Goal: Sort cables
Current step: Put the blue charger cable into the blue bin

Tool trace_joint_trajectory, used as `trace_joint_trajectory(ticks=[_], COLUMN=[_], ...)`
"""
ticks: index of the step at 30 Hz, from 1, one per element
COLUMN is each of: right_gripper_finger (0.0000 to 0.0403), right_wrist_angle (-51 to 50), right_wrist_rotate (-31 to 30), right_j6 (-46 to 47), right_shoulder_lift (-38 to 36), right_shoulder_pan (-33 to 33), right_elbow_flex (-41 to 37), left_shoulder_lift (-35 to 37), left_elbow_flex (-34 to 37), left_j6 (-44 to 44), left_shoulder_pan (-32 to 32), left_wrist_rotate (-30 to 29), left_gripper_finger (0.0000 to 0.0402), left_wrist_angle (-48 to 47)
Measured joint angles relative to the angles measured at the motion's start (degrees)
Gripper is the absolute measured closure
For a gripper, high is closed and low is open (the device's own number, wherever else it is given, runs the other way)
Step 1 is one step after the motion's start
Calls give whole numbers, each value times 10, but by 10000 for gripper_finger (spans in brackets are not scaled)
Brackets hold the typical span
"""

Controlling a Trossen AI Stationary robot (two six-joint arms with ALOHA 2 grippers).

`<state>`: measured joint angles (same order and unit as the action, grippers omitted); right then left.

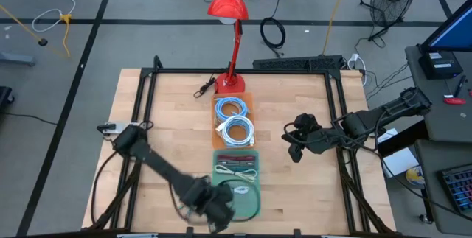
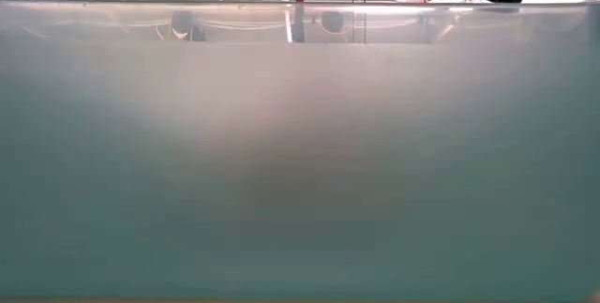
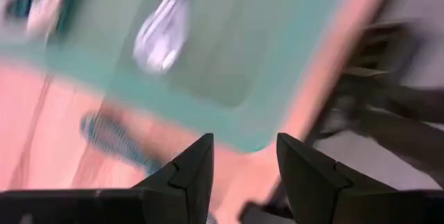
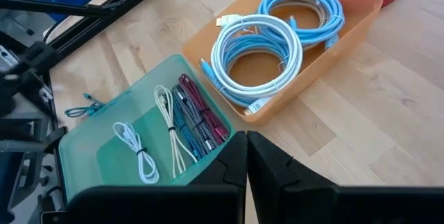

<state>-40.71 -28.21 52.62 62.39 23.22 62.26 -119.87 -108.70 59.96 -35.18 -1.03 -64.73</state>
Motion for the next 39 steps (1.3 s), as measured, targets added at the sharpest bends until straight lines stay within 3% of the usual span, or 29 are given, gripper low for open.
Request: trace_joint_trajectory(ticks=[6,11,18,22,24,27,29,35,39], right_gripper_finger=[403,403,403,403,403,403,403,403,403], right_wrist_angle=[0,1,2,2,2,2,2,4,5], right_wrist_rotate=[0,0,4,14,14,14,14,13,12], right_j6=[-1,-2,-2,-4,-4,-4,-4,-4,-4], right_shoulder_lift=[0,0,0,0,0,0,0,0,0], right_shoulder_pan=[0,0,0,0,0,0,0,0,0], right_elbow_flex=[0,0,0,0,0,0,0,0,0], left_shoulder_lift=[0,-1,-1,4,4,9,24,131,226], left_elbow_flex=[101,162,217,255,257,257,261,260,260], left_j6=[186,243,239,228,220,217,223,236,160], left_shoulder_pan=[-58,-57,-39,-33,-33,-35,-40,-38,-15], left_wrist_rotate=[-10,12,32,38,43,47,40,13,-58], left_gripper_finger=[243,243,243,249,276,359,382,388,388], left_wrist_angle=[-20,-6,26,102,109,100,66,-59,-35])
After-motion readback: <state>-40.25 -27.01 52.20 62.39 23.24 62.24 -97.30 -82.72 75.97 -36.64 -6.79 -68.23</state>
